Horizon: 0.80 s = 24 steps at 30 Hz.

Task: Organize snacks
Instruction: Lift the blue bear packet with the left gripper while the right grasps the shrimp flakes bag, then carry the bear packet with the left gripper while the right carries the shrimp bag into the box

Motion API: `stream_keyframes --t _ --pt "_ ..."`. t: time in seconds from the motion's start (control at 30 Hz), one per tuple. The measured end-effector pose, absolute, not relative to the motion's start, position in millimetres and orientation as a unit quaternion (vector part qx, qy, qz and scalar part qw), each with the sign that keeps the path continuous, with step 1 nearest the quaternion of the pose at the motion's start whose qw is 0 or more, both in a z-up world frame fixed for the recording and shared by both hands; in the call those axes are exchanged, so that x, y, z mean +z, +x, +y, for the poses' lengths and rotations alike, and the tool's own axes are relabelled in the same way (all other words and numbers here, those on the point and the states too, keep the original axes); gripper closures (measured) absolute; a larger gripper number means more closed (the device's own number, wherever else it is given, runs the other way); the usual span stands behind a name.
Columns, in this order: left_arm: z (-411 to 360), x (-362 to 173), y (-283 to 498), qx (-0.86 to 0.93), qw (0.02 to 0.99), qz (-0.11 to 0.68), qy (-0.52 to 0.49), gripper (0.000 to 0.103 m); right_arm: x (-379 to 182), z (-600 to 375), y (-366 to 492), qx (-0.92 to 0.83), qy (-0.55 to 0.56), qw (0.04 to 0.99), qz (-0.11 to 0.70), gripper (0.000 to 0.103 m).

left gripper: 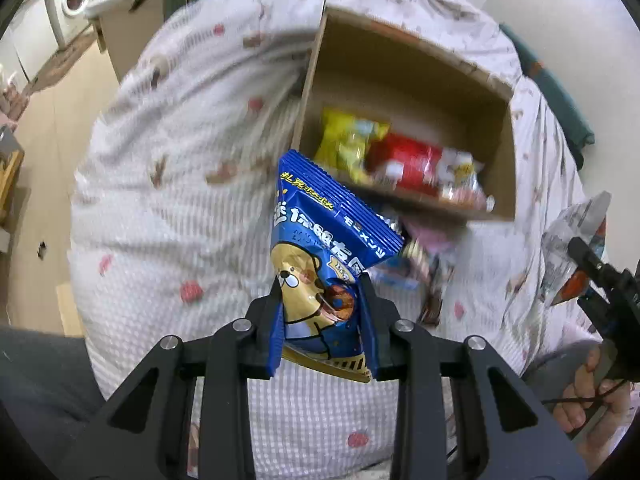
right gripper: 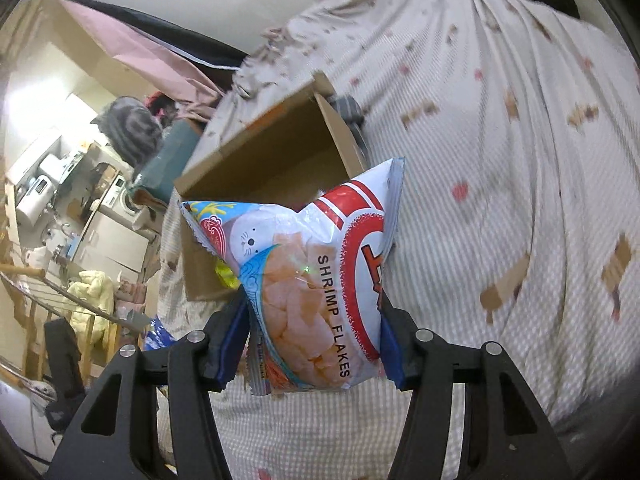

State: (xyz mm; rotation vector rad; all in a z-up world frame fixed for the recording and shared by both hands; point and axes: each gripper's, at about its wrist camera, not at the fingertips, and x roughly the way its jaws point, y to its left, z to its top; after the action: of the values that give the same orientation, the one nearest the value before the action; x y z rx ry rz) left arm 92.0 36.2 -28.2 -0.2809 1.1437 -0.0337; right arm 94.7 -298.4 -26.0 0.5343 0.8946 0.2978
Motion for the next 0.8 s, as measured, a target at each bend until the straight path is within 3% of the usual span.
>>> stream_keyframes --t 0.4,0.8 --pt "20 16 160 -0.015 0.875 0.479 -0.073 0.075 5 -296 143 0.161 0.237 0.883 0.371 0.044" --pt "-9 -9 225 -0.018 0.876 0.478 -0.063 0.075 -24 -284 222 0.189 0.236 0.870 0.390 0.042"
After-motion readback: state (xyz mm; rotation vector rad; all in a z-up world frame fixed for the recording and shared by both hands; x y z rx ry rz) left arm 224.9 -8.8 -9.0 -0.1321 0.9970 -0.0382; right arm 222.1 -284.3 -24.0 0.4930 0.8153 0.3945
